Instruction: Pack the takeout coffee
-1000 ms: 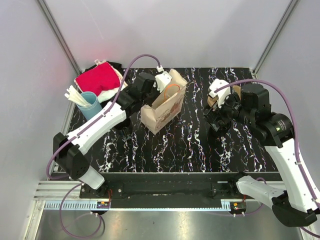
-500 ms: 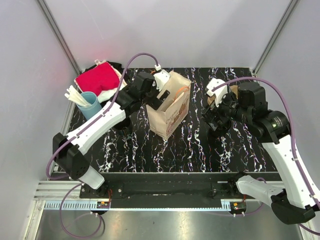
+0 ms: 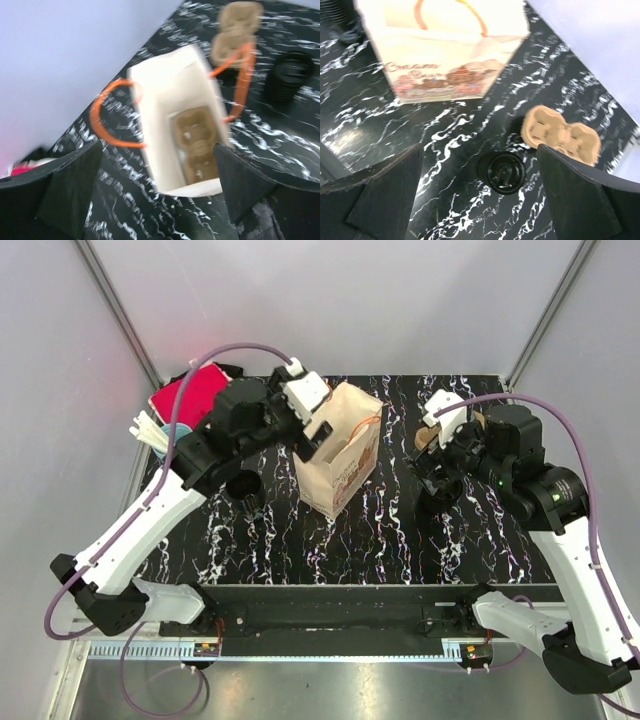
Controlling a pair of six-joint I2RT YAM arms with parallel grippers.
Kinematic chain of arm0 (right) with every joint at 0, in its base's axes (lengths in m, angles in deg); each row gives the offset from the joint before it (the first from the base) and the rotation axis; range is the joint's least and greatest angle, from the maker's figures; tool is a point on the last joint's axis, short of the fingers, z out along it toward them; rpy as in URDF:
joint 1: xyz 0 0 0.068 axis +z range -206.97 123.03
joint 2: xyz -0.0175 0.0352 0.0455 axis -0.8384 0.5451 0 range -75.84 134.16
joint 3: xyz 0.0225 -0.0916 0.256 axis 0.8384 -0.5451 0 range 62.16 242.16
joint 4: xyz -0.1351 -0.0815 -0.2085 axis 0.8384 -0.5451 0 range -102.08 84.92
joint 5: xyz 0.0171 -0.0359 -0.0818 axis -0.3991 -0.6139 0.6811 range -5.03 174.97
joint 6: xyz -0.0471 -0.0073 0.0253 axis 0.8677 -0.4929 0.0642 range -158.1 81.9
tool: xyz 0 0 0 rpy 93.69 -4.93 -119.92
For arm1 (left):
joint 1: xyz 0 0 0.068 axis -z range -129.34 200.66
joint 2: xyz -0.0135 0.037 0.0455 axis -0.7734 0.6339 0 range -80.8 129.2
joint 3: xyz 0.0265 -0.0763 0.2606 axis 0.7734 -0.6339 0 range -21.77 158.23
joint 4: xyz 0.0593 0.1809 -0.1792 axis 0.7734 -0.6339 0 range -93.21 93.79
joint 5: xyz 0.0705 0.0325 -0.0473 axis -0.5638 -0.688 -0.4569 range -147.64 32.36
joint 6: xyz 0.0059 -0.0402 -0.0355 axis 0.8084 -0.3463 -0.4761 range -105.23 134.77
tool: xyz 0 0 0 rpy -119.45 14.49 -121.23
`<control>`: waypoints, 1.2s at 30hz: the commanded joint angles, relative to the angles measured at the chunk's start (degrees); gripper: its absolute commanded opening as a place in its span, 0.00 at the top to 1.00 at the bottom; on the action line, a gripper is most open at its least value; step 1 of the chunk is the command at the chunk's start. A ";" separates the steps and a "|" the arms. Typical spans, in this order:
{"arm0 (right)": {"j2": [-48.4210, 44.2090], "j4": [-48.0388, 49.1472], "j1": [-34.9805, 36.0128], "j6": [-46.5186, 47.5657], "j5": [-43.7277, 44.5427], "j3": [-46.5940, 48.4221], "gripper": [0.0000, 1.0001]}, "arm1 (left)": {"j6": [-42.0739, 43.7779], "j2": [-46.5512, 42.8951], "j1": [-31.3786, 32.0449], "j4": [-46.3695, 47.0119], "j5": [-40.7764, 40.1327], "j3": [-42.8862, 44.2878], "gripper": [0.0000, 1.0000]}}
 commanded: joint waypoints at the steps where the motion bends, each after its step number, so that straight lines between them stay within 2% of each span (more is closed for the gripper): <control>1: -0.34 4.45 -2.05 -3.24 4.70 1.95 0.00 | 3.68 2.11 5.40 -1.91 3.81 -2.19 0.01; 5: -0.43 5.24 -4.33 -4.48 3.83 2.83 0.00 | 3.33 4.75 6.73 -2.17 3.19 -2.29 0.01; 14: -1.83 5.42 -6.53 -5.89 1.19 3.54 0.00 | 3.25 12.31 9.19 -1.91 -4.09 -0.79 0.02; 17: -2.36 5.42 -6.97 -6.06 0.66 3.01 0.00 | 2.81 14.51 9.19 -1.03 -6.03 0.09 0.13; 18: -2.45 5.51 -6.97 -6.06 0.66 2.92 0.00 | 2.72 15.64 9.28 -1.03 -6.30 0.44 0.24; 20: -2.89 5.60 -7.06 -6.06 0.57 2.57 0.00 | 2.72 16.88 9.19 -1.03 -7.17 1.84 0.37; 21: -2.98 5.68 -7.15 -6.06 0.48 2.57 0.00 | 2.63 17.84 9.36 -1.21 -7.62 2.28 0.50; 23: -3.33 5.69 -7.32 -6.15 0.39 2.39 0.00 | 2.54 18.64 9.45 -1.47 -8.15 3.69 0.62; 24: -3.50 5.77 -7.33 -6.15 0.39 2.39 0.00 | 2.46 19.08 9.45 -1.56 -8.41 4.48 0.73; 28: -3.42 5.95 -7.33 -6.15 0.48 2.30 0.00 | 1.32 19.44 9.37 -1.65 -9.73 7.38 0.96; 29: -3.42 6.12 -7.41 -6.33 0.57 2.30 0.00 | 1.05 19.09 9.11 -1.56 -9.73 7.91 1.00; 31: -3.33 6.30 -7.50 -6.50 0.66 2.48 0.00 | -0.43 18.38 8.49 -1.12 -8.94 9.14 1.00; 36: -3.15 6.30 -7.59 -6.77 0.57 2.48 0.00 | -8.17 15.13 0.85 0.81 4.05 9.94 1.00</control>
